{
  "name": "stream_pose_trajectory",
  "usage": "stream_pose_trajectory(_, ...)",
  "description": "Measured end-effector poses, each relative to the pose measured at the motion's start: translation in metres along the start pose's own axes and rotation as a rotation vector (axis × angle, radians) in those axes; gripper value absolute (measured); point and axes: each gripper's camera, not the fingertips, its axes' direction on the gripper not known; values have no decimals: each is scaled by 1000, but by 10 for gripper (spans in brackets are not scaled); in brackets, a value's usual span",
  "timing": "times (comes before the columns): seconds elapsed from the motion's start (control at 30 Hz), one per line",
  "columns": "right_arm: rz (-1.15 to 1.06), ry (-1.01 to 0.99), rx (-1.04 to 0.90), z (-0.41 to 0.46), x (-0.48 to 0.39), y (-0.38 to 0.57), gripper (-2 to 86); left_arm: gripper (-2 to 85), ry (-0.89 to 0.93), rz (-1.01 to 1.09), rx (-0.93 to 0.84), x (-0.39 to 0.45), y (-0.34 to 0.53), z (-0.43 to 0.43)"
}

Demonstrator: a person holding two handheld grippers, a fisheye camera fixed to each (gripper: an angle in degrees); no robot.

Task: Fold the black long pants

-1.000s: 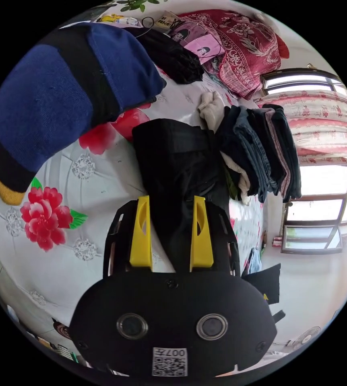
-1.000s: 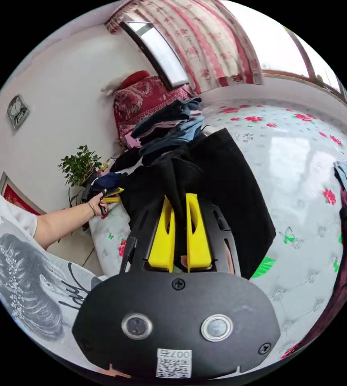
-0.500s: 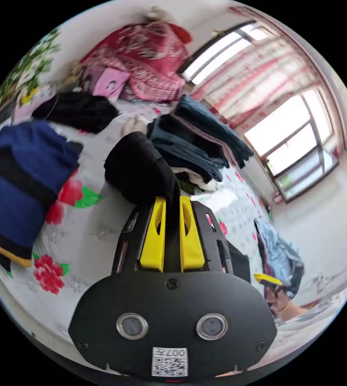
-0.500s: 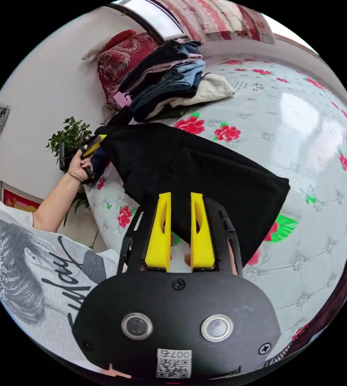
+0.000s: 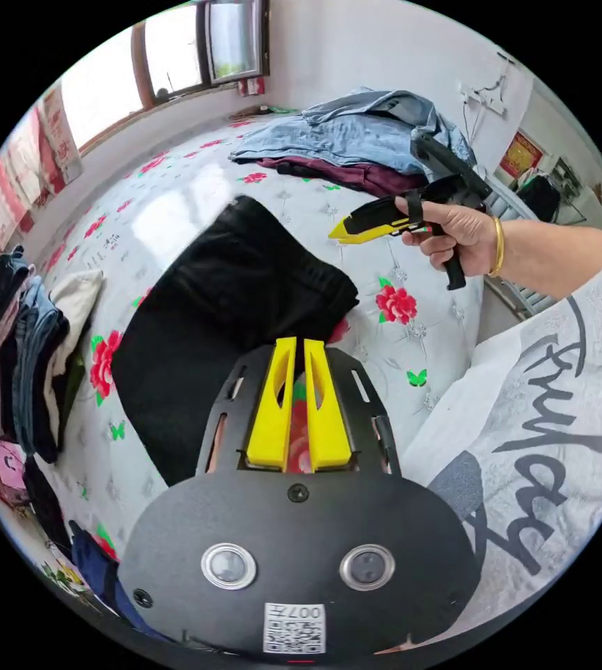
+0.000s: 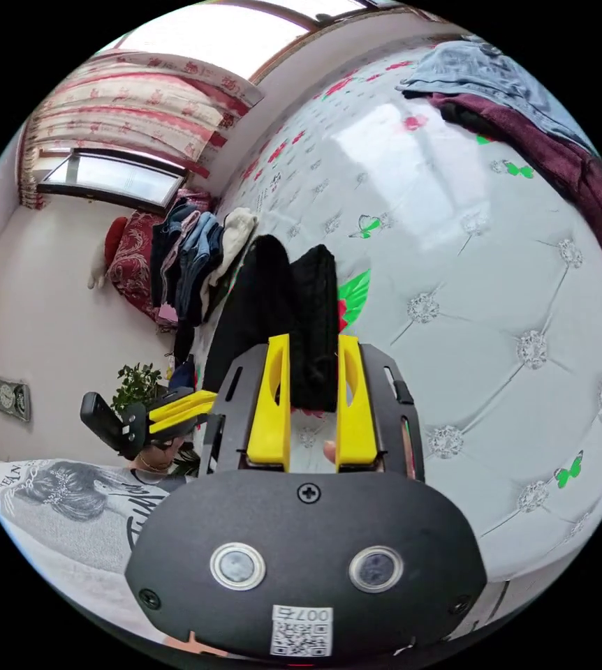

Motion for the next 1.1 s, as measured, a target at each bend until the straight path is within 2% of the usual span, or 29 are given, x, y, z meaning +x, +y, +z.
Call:
stream_pose_trajectory(0.1, 34, -46, -17, -1, 24, -7, 111, 53, 28, -166, 63, -38, 14, -23)
stream_pose_trajectory(0.2, 40, -69, -57, 8, 44, -24, 124, 65, -13, -448, 102, -111, 45, -40)
stream_pose_trajectory(0.27, 50, -94, -100, 20, 56, -39, 131, 89, 106, -674, 103, -176, 76, -35)
stream_pose_trajectory(0.33, 71, -123, -149, 35, 66, -54, 139, 124, 192, -795, 87, -214, 96, -23)
stream_pose_trajectory(0.43, 64, -176, -179, 49, 75, -81, 137, 163, 318, -865, 3, -252, 105, 11)
stream_pose_trajectory(0.47, 50, -189, -213, 59, 74, -92, 134, 173, 422, -878, -32, -262, 104, 30)
stream_pose_trajectory(0.53, 7, -174, -289, 77, 65, -106, 128, 163, 395, -875, -29, -270, 100, 34)
stream_pose_trajectory(0.57, -18, -109, -324, 85, 58, -113, 124, 146, 417, -849, -14, -271, 97, 36)
stream_pose_trajectory(0.63, -62, -22, -390, 95, 48, -123, 110, 72, 579, -840, 4, -277, 88, 57)
stream_pose_trajectory(0.7, -69, -31, -429, 95, 41, -134, 90, 34, 560, -834, 5, -279, 84, 59)
stream_pose_trajectory(0.87, -170, -158, -418, 69, -17, -166, 59, 8, 670, -706, 229, -291, 53, -2)
stream_pose_trajectory(1.0, -413, -257, -354, 45, -135, -220, 47, 5, 529, -494, 360, -306, 16, -101)
stream_pose_trajectory(1.1, -561, -364, -261, 36, -234, -269, 43, 7, 357, -456, 450, -339, 3, -188)
